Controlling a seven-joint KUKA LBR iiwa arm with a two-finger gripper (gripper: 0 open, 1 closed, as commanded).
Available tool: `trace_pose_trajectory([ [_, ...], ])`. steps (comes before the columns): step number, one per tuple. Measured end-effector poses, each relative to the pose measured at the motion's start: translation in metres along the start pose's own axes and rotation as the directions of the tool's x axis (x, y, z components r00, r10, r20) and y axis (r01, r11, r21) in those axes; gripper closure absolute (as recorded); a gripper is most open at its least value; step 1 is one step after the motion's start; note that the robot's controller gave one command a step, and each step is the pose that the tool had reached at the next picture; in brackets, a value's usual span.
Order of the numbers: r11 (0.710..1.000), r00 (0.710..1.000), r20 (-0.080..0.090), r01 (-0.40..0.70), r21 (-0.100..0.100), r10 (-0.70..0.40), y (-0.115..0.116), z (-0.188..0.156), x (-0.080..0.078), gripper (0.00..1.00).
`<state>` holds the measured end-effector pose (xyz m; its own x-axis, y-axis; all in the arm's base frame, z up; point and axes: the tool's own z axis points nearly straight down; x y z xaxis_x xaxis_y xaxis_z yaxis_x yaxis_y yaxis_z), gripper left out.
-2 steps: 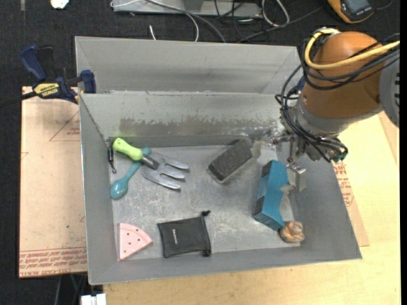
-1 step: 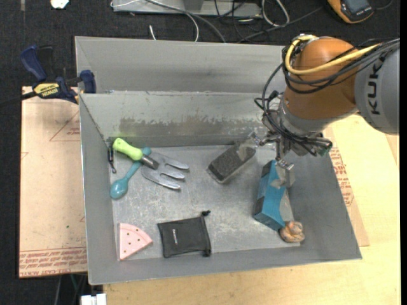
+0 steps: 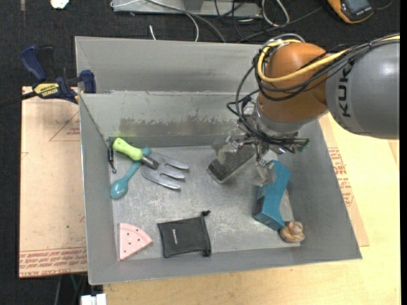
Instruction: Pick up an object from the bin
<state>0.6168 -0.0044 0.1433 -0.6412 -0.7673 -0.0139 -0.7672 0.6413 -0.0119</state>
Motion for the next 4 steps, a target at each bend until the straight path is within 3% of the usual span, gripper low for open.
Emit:
trace_pose_trajectory([
  [1, 0.999, 0.999, -0.001, 0.038, -0.002, -0.038, -0.018, 0.019, -0.029, 0.0],
  [2, 0.986, 0.986, 0.003, 0.164, -0.004, -0.164, -0.005, 0.059, -0.044, 1.0],
  [4, 0.984, 0.984, 0.004, 0.176, -0.006, -0.176, -0.009, 0.057, -0.041, 1.0],
])
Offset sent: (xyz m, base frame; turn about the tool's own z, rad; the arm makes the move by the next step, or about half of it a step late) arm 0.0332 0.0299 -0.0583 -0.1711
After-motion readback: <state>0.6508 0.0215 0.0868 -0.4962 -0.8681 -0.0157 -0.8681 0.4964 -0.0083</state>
